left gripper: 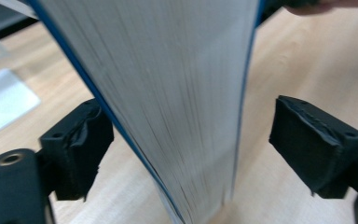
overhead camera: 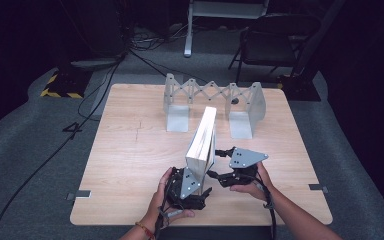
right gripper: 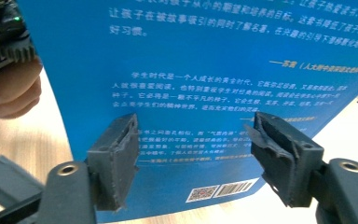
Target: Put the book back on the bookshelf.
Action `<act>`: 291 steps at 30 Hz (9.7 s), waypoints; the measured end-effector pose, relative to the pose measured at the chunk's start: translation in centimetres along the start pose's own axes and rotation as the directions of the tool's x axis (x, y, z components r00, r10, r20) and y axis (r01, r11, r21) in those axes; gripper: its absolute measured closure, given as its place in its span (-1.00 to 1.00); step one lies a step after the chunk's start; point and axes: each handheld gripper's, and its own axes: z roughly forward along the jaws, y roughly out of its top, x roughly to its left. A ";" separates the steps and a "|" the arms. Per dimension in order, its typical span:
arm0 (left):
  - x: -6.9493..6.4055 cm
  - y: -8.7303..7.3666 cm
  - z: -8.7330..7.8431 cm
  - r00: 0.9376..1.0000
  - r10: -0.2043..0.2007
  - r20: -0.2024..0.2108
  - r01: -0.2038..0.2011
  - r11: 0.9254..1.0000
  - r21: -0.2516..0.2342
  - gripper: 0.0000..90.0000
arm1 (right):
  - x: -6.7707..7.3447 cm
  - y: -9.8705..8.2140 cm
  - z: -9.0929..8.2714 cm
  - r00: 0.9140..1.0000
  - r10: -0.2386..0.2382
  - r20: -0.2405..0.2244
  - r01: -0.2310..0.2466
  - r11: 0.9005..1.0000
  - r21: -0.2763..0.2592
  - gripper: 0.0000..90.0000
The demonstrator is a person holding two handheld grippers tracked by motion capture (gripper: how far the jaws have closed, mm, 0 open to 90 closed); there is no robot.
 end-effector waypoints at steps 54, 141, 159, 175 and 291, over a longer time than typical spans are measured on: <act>5.9 1.1 -1.5 0.995 -0.091 0.042 0.095 0.987 -0.126 0.26 | -6.9 -11.0 -4.8 0.971 0.180 0.157 -0.218 0.935 0.278 -0.29; 7.1 -0.6 -3.4 0.964 0.113 0.240 -0.113 0.993 -0.012 -0.09 | -3.6 -0.1 -3.7 0.957 -0.047 -0.286 0.028 0.997 -0.070 0.07; 8.2 2.6 1.6 0.912 0.061 0.405 -0.064 0.998 -0.005 -0.20 | -3.6 -1.0 -7.8 0.974 -0.049 -0.222 0.046 0.999 -0.020 0.35; 6.8 1.3 2.1 0.947 0.031 0.319 -0.048 0.998 0.045 -0.20 | -3.7 -1.7 -10.4 0.985 -0.025 -0.174 0.026 1.000 0.006 0.30; 11.2 -9.2 -2.7 0.988 -0.152 0.023 0.137 0.938 0.319 -0.86 | -14.6 6.4 -12.8 0.877 0.258 0.405 -0.362 0.909 0.207 0.34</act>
